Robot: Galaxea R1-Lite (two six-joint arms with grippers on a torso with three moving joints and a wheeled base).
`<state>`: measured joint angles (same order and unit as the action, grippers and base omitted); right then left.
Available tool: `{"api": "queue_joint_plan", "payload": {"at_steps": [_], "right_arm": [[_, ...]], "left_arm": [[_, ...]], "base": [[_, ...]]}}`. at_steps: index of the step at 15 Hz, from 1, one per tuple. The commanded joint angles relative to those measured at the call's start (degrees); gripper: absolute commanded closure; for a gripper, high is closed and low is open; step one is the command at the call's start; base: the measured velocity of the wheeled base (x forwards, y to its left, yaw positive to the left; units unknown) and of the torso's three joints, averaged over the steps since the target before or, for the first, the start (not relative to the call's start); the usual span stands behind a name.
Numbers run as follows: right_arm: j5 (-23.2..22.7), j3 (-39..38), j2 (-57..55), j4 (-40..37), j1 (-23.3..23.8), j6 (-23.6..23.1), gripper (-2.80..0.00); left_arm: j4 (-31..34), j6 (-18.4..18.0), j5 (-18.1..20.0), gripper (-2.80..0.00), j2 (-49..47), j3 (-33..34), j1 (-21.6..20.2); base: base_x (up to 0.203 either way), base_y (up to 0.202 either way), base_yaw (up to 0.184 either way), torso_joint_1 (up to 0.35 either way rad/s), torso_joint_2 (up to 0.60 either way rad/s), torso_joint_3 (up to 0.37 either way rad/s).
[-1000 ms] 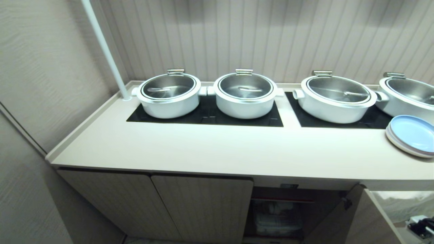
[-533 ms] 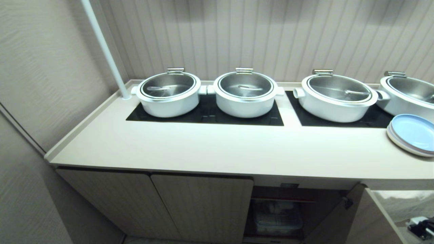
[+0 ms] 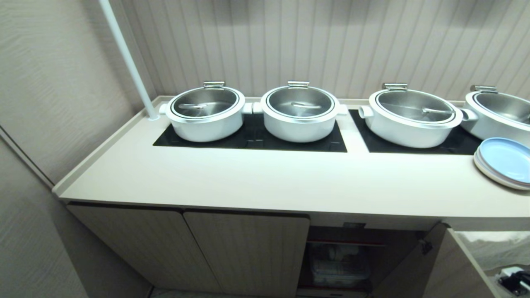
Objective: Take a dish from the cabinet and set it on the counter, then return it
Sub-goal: Put it back into the cabinet
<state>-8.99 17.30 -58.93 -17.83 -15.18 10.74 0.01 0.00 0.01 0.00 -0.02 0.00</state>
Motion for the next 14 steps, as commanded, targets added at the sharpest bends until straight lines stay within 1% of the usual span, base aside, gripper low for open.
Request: {"api": "queue_joint_plan", "payload": {"at_steps": [1, 14], "right_arm": [[-0.07, 0.02, -0.05, -0.09, -0.03, 0.07, 0.0], [-0.07, -0.42, 0.22, -0.09, -0.03, 0.07, 0.0]], "left_arm": [[-0.01, 0.0, -0.01, 0.0, 0.0, 0.02, 0.0], [-0.01, 0.0, -0.01, 0.0, 0.0, 0.02, 0.0]], "base": [[0.0, 0.0, 0.0, -0.039, 0.1, 0.053], [0.0, 0.0, 0.0, -0.056, 0.13, 0.066]]}}
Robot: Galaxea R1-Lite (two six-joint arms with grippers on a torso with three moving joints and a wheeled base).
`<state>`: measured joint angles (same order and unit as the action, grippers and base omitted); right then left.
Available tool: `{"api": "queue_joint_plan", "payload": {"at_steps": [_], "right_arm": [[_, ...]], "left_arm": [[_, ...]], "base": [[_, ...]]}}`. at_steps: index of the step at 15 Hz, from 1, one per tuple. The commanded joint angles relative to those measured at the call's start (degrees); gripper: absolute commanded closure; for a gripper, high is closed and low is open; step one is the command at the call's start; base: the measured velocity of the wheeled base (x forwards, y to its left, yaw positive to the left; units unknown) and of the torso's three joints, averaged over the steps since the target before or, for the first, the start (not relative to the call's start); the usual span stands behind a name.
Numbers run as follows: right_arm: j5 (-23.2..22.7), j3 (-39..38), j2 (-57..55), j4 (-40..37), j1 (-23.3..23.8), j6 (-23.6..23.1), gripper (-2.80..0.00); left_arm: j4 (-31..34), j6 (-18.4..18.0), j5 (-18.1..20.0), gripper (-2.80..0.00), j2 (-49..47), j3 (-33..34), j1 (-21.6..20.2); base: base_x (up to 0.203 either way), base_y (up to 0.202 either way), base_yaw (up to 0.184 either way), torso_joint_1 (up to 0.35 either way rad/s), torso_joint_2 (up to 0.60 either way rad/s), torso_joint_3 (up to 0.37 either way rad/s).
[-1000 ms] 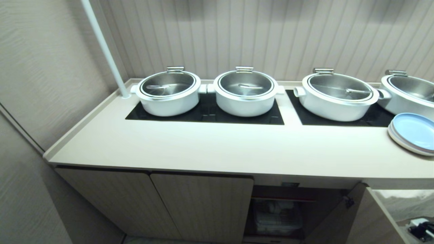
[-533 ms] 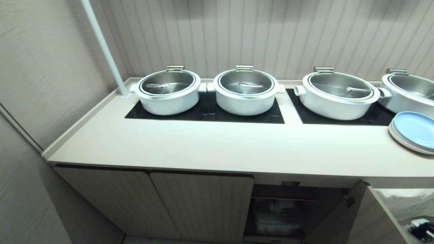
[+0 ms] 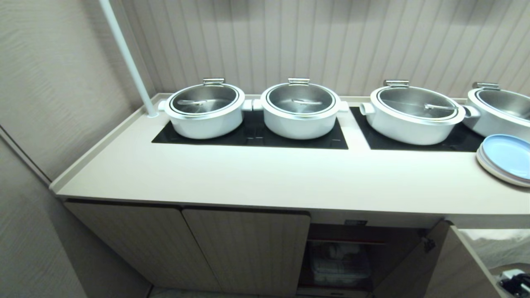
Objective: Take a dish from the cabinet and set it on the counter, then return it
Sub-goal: Put it back into the cabinet
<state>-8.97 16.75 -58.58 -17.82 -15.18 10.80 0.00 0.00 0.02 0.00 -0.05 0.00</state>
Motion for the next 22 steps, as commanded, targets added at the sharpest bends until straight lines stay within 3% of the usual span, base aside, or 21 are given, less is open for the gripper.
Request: {"api": "queue_joint_plan", "payload": {"at_steps": [1, 22], "right_arm": [[-0.08, 0.21, -0.14, -0.02, -0.03, 0.07, 0.0], [0.1, -0.32, -0.14, -0.19, 0.41, 0.02, 0.0]], "left_arm": [[0.0, 0.0, -0.02, 0.0, 0.0, 0.0, 0.0], [0.0, 0.0, -0.02, 0.0, 0.0, 0.05, 0.0]], "base": [[0.0, 0.0, 0.0, -0.06, 0.13, 0.066], [0.0, 0.0, 0.0, -0.075, 0.16, 0.084]]}}
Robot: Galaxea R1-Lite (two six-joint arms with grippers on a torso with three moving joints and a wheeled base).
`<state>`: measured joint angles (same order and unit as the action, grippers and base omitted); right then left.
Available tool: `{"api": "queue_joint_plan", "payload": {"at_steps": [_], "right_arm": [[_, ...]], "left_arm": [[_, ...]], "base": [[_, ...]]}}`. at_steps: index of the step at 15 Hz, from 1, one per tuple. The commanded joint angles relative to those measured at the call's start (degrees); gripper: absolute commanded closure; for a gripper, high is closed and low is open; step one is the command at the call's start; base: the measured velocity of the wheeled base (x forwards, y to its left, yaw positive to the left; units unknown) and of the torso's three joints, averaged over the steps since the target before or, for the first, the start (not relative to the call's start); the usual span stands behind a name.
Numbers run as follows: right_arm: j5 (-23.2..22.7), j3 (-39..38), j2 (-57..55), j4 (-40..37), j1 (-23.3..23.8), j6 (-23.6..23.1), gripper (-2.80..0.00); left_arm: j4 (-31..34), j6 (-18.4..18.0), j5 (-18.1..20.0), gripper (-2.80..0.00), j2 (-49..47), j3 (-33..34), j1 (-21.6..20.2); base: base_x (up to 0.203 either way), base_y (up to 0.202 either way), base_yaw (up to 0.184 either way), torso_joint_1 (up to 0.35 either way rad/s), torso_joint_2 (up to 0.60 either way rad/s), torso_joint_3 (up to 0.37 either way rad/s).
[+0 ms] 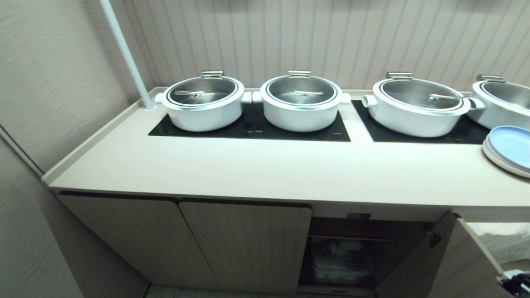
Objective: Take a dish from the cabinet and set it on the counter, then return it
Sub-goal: Put it back into the cabinet
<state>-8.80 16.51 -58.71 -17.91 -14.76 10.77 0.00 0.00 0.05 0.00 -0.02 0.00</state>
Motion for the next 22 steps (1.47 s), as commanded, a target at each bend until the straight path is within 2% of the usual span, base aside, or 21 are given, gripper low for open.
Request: {"api": "queue_joint_plan", "payload": {"at_steps": [1, 22], "right_arm": [[-0.07, -0.07, 0.0, -0.11, 0.0, 0.12, 0.0], [-0.07, -0.86, 0.09, -0.11, 0.79, 0.04, 0.0]], "left_arm": [[0.0, 0.0, -0.05, 0.0, 0.0, 0.02, 0.0], [0.0, 0.0, -0.05, 0.0, 0.0, 0.02, 0.0]], "base": [[0.0, 0.0, 0.0, -0.107, 0.21, 0.116], [0.0, 0.0, 0.0, -0.147, 0.31, 0.169]]}}
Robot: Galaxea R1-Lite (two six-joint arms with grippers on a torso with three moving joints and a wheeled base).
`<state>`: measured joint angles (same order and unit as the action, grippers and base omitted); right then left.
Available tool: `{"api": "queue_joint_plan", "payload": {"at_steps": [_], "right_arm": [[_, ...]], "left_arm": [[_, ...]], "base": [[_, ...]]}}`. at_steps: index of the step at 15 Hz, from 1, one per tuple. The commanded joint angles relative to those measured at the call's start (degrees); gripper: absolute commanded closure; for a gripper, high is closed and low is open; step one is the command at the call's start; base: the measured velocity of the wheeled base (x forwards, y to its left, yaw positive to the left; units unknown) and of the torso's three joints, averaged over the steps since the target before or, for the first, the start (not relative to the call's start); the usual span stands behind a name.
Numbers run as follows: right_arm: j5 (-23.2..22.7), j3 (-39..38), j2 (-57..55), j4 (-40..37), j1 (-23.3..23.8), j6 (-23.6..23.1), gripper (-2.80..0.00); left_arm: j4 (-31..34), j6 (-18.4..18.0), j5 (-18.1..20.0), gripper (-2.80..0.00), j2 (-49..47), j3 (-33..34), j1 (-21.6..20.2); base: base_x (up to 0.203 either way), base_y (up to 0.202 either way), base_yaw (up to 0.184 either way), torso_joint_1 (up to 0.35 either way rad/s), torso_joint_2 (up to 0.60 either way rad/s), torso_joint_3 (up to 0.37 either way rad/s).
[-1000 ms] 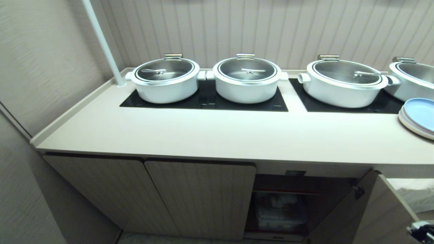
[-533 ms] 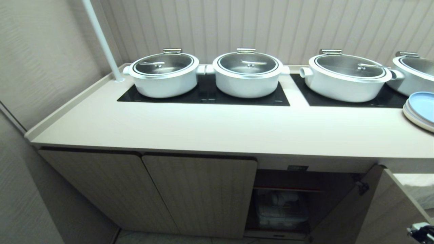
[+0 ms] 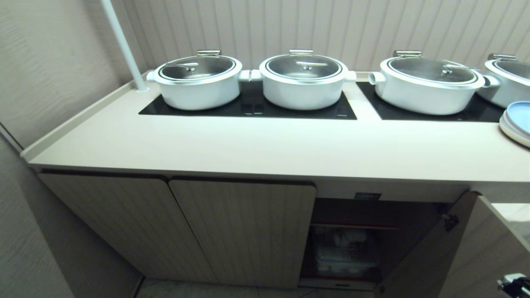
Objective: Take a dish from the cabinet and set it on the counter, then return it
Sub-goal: Put it back into the cabinet
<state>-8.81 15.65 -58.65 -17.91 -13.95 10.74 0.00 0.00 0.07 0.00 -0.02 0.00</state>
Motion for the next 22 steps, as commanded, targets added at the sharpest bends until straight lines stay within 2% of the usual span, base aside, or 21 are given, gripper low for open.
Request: {"api": "queue_joint_plan", "payload": {"at_steps": [1, 22], "right_arm": [[-0.06, -0.01, 0.03, -0.11, -0.01, 0.07, 0.0], [-0.06, -0.36, 0.11, -0.02, 0.5, 0.07, 0.0]], "left_arm": [[0.0, 0.0, 0.01, 0.0, 0.0, 0.02, 0.0], [0.0, 0.0, 0.01, 0.0, 0.0, 0.02, 0.0]], "base": [[0.0, 0.0, 0.0, -0.163, 0.36, 0.188], [0.0, 0.0, 0.0, -0.211, 0.5, 0.285]]}}
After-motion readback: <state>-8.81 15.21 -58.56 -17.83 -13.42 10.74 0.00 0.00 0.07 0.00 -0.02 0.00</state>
